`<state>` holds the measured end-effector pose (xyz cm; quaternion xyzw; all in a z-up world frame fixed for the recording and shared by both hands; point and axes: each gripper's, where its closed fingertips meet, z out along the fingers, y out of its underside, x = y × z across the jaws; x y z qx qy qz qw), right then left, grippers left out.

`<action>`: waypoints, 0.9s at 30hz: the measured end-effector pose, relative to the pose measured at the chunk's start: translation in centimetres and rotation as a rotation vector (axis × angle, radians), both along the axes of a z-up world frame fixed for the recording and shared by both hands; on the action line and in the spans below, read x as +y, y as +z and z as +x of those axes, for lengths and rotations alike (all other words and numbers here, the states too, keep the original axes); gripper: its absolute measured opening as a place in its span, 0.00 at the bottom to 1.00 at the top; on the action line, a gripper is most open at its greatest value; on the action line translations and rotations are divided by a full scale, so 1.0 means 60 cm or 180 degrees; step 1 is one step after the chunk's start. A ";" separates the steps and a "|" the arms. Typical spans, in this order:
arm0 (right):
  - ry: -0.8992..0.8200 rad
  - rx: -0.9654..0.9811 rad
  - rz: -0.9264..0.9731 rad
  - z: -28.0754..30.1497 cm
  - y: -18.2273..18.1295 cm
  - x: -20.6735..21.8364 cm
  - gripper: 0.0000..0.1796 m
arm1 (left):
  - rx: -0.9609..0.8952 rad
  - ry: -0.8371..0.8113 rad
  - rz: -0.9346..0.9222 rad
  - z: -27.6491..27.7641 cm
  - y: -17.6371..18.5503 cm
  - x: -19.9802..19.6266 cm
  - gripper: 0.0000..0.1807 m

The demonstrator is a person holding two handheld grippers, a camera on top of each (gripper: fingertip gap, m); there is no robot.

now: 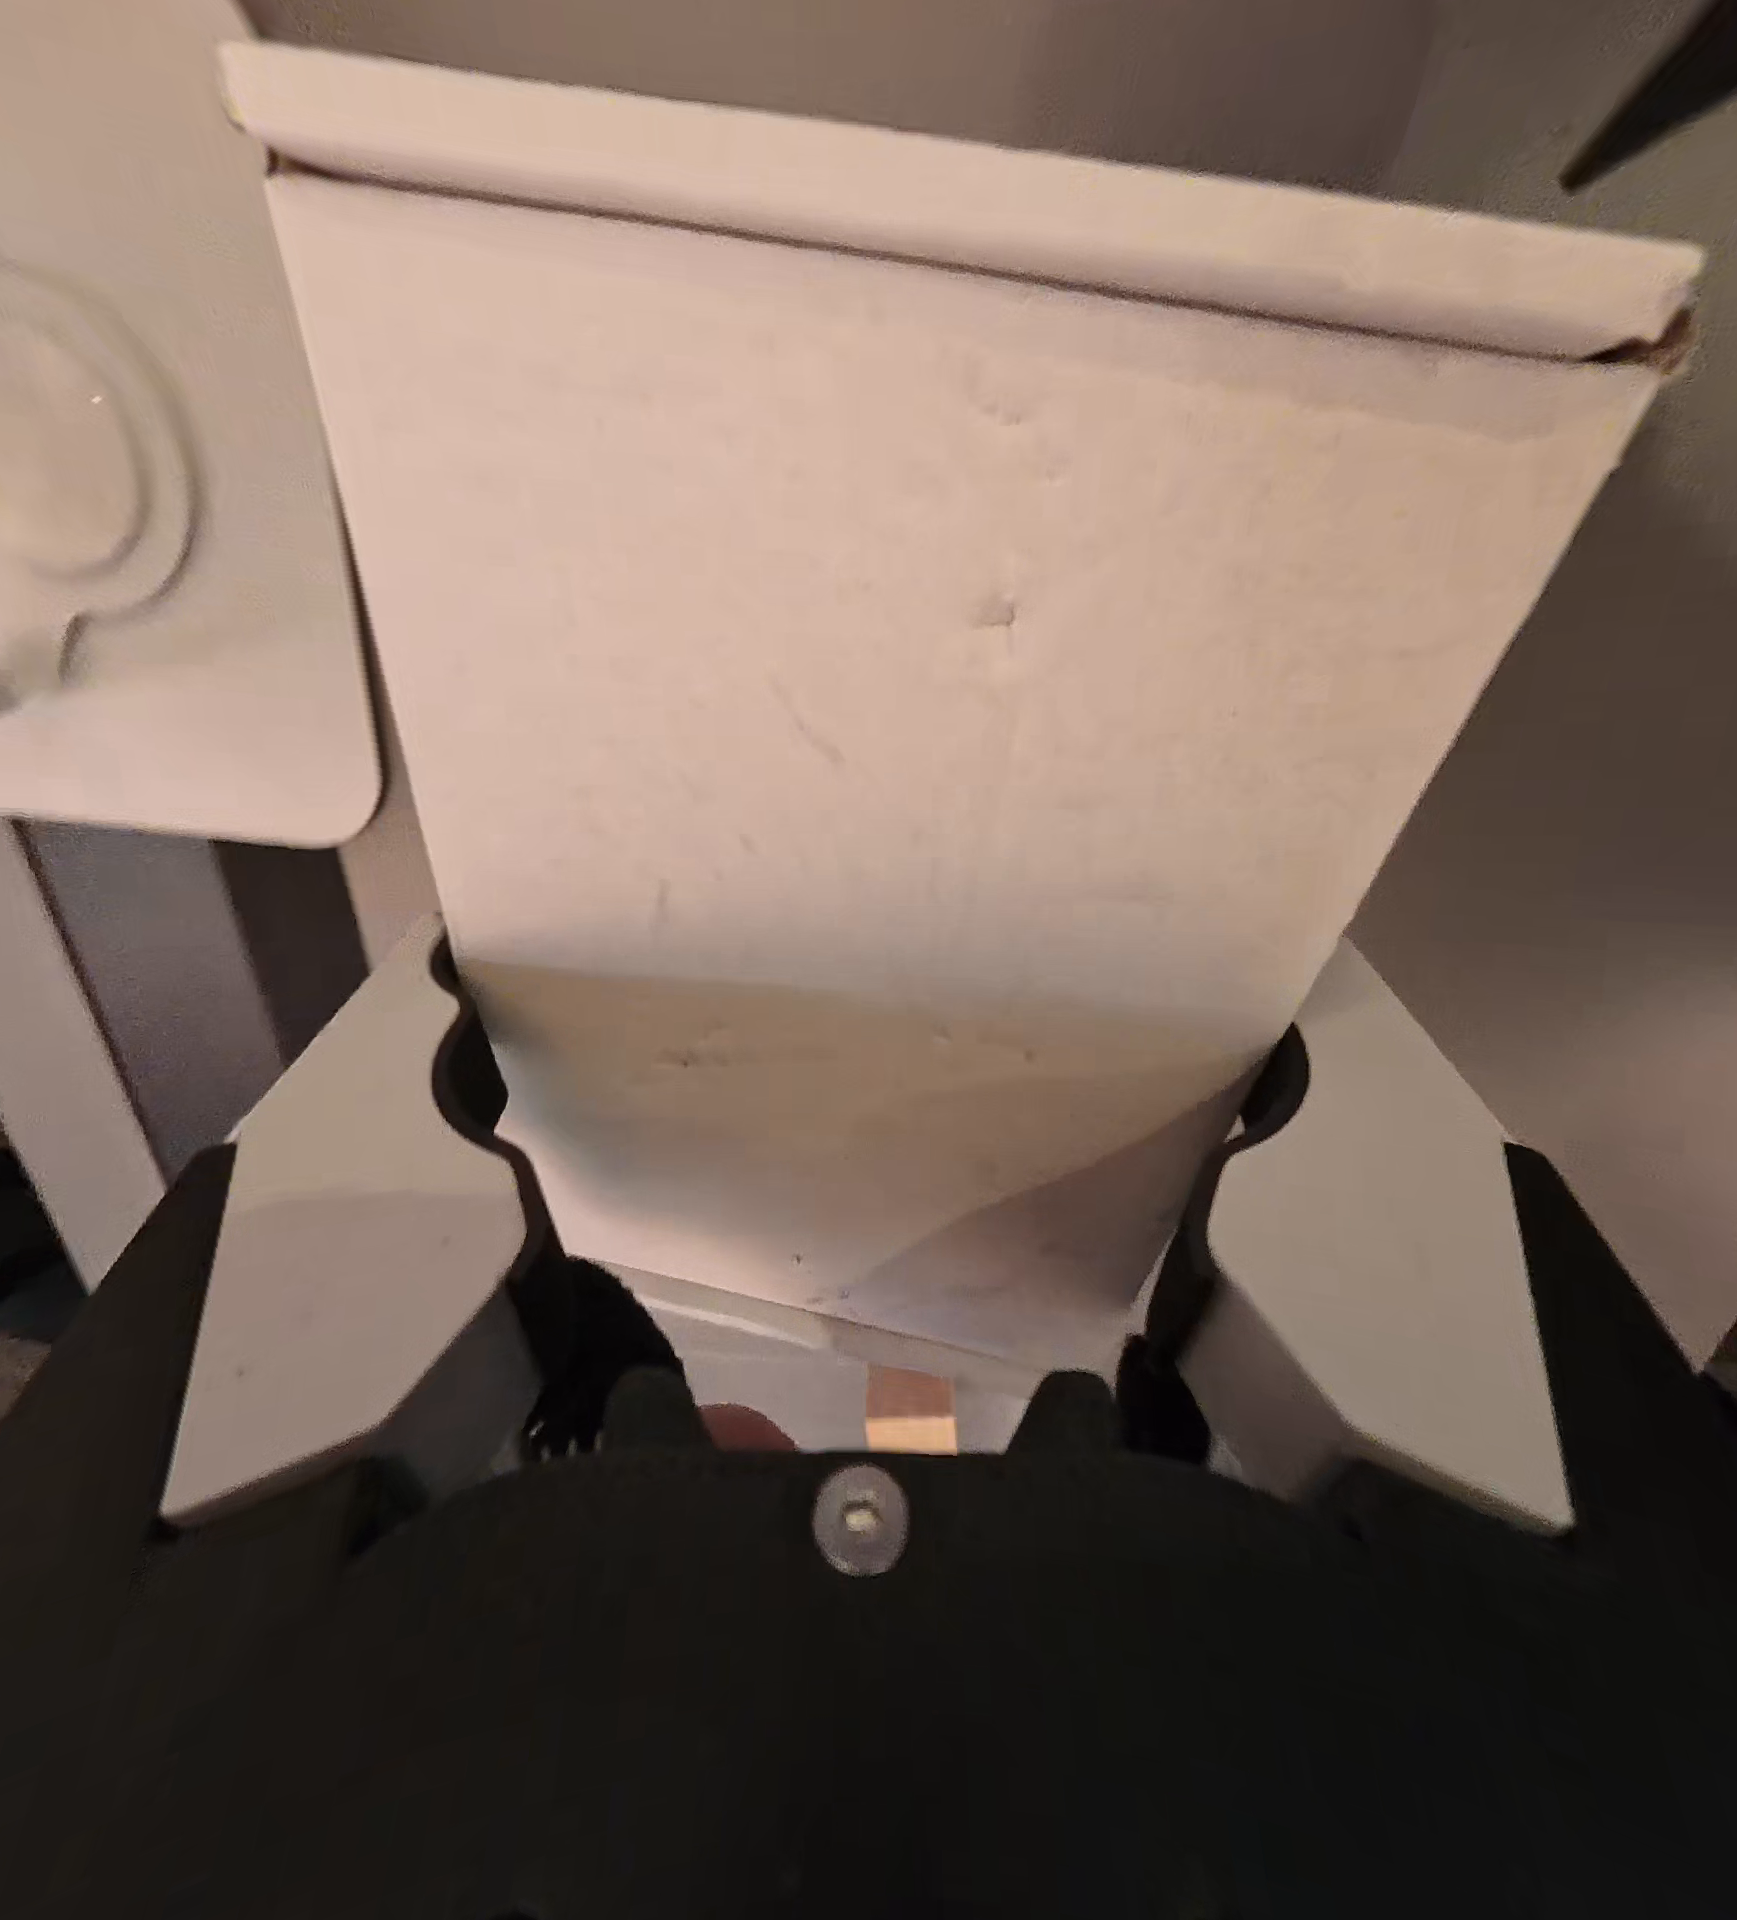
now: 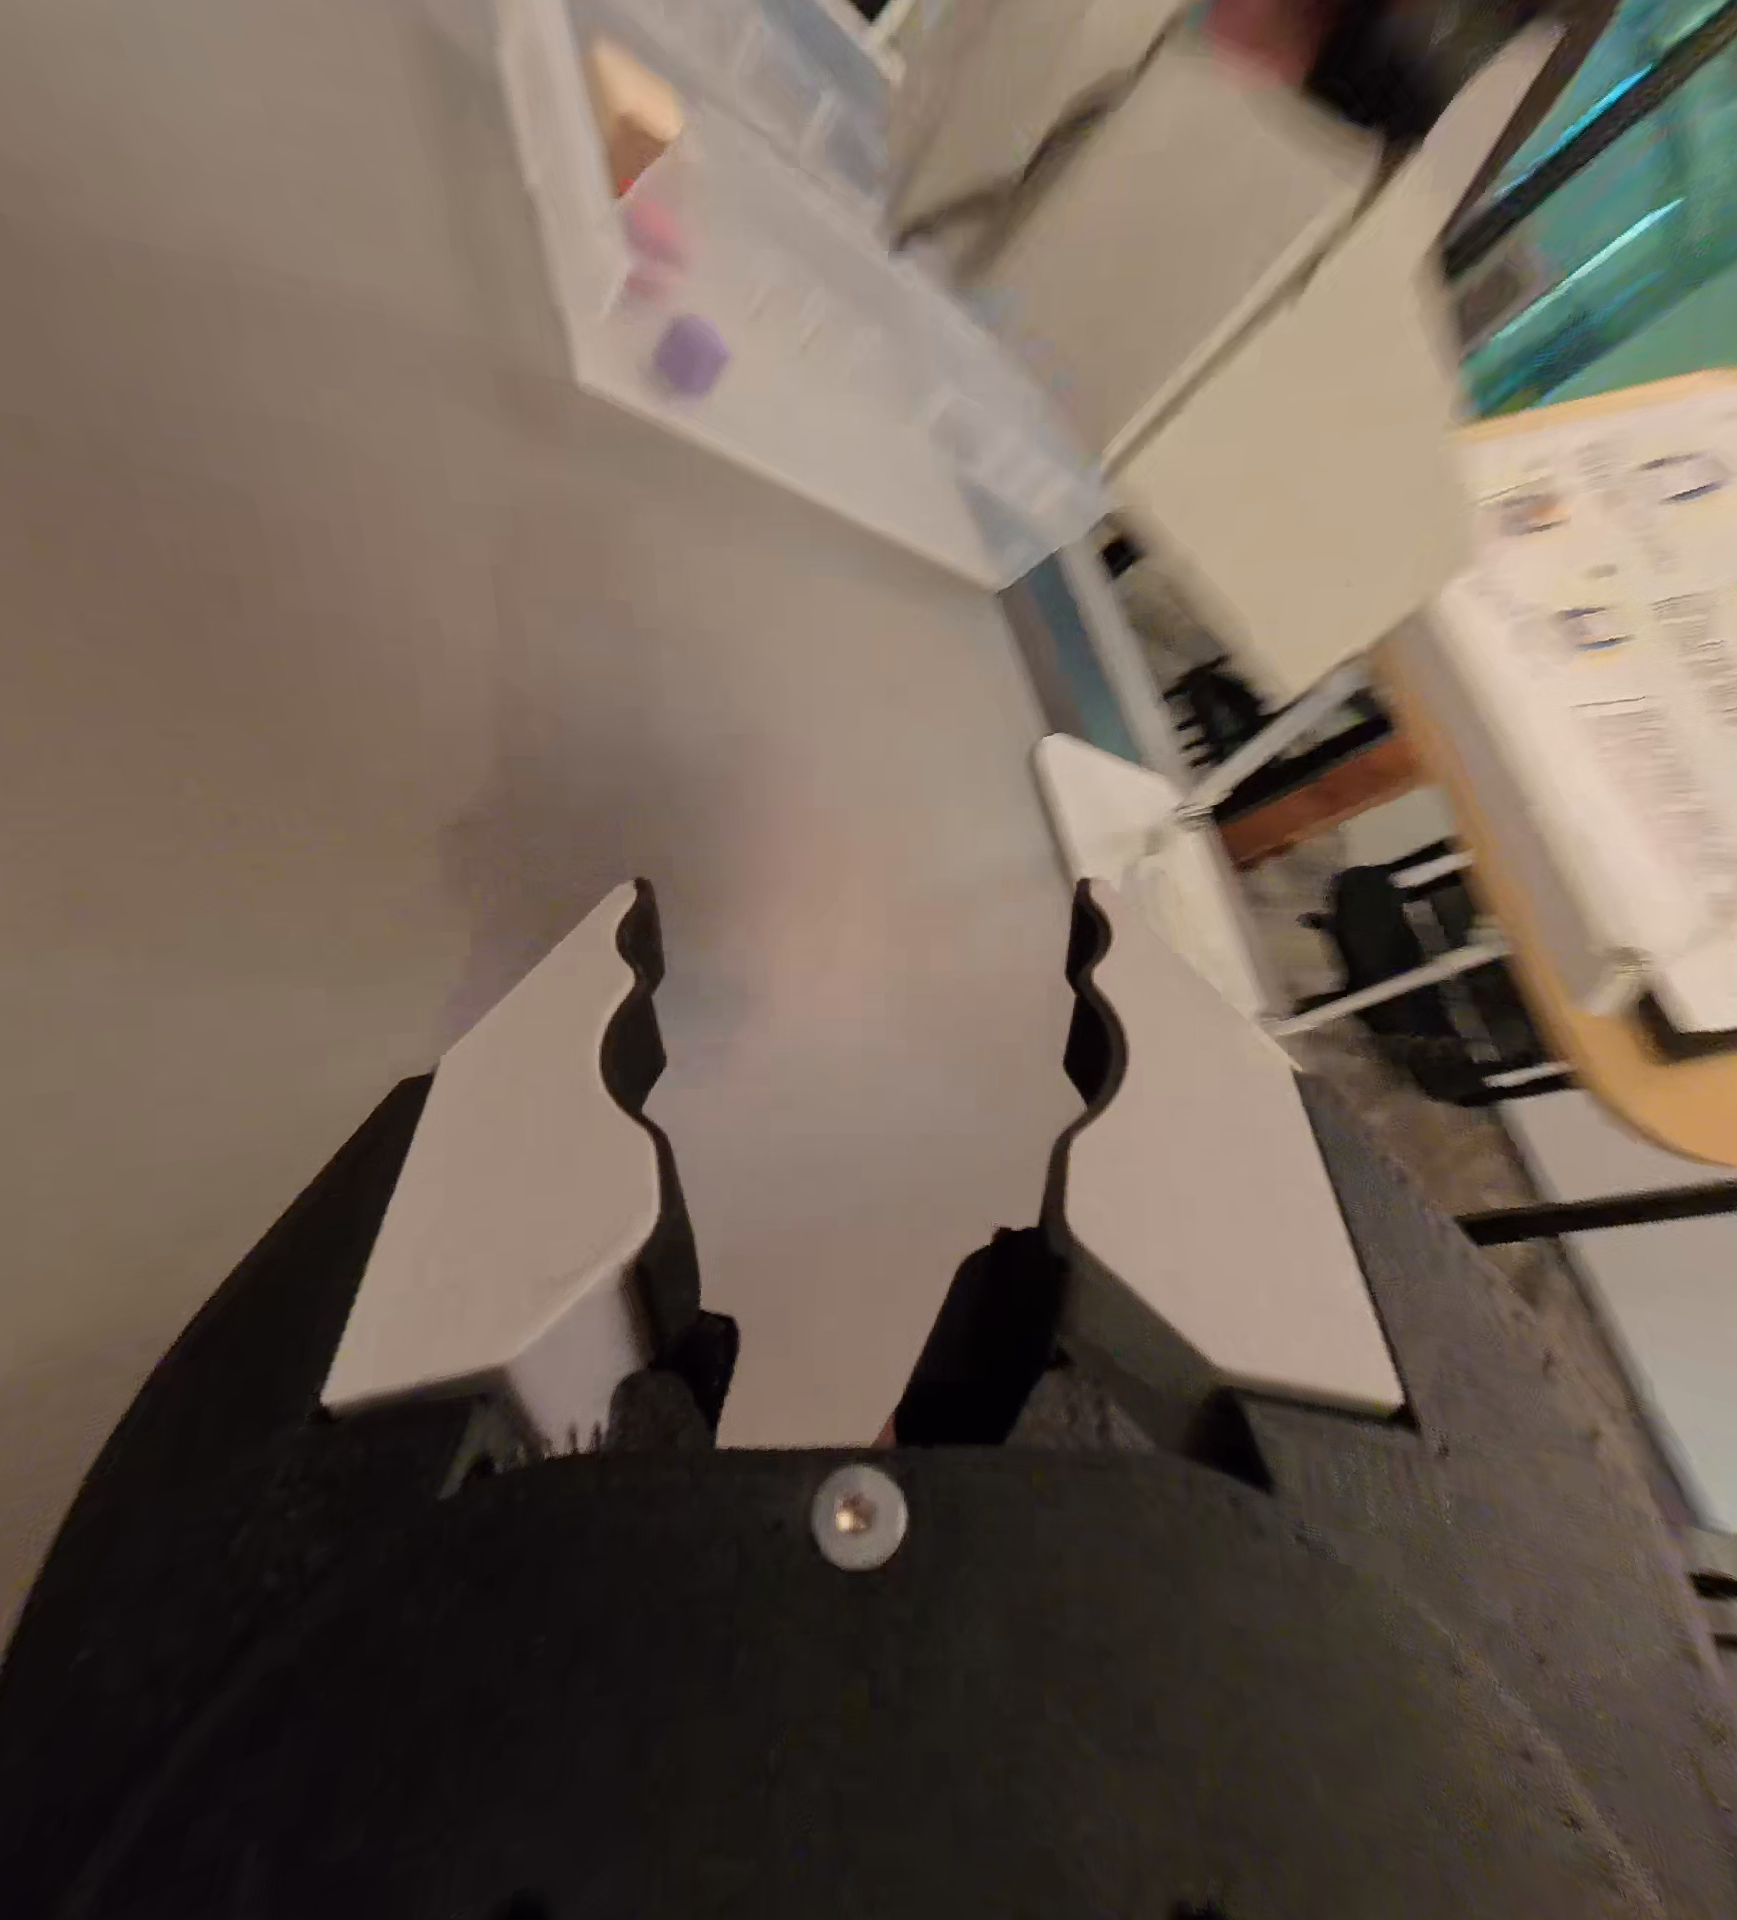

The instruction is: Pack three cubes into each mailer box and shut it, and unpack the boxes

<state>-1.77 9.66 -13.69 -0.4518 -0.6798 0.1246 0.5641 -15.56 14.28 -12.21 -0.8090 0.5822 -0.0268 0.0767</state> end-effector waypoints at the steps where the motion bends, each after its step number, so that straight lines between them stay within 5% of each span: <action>1: -0.0046 0.0124 0.0238 0.003 0.022 0.000 0.44 | 0.0026 -0.0025 -0.0109 0.021 -0.017 -0.001 0.79; 4: -0.0239 0.0092 0.0978 0.007 0.040 0.002 0.45 | -0.0064 0.0070 -0.0517 0.074 -0.070 -0.003 0.79; 10: -0.0695 -0.0548 0.1724 -0.013 -0.022 0.048 0.51 | -0.0093 0.0144 -0.1212 0.129 -0.155 -0.031 0.79; 14: -0.0600 -0.0906 0.1711 -0.012 -0.067 0.055 0.34 | -0.0248 0.0176 -0.1241 0.160 -0.173 -0.036 0.80; 16: -0.0594 -0.0898 0.1593 -0.007 -0.066 0.057 0.34 | -0.0400 0.0199 -0.1171 0.167 -0.167 -0.033 0.79; 20: -0.0599 -0.0834 0.1276 0.010 -0.061 0.064 0.34 | -0.0876 0.0178 -0.0752 0.168 -0.120 -0.034 0.81; 24: -0.0622 -0.0777 0.0895 0.030 -0.054 0.074 0.34 | -0.1347 -0.0017 0.0221 0.149 -0.048 -0.056 0.77; 27: -0.0563 -0.0731 0.0722 0.037 -0.051 0.076 0.34 | -0.1182 -0.0301 0.1200 0.123 -0.049 -0.071 0.71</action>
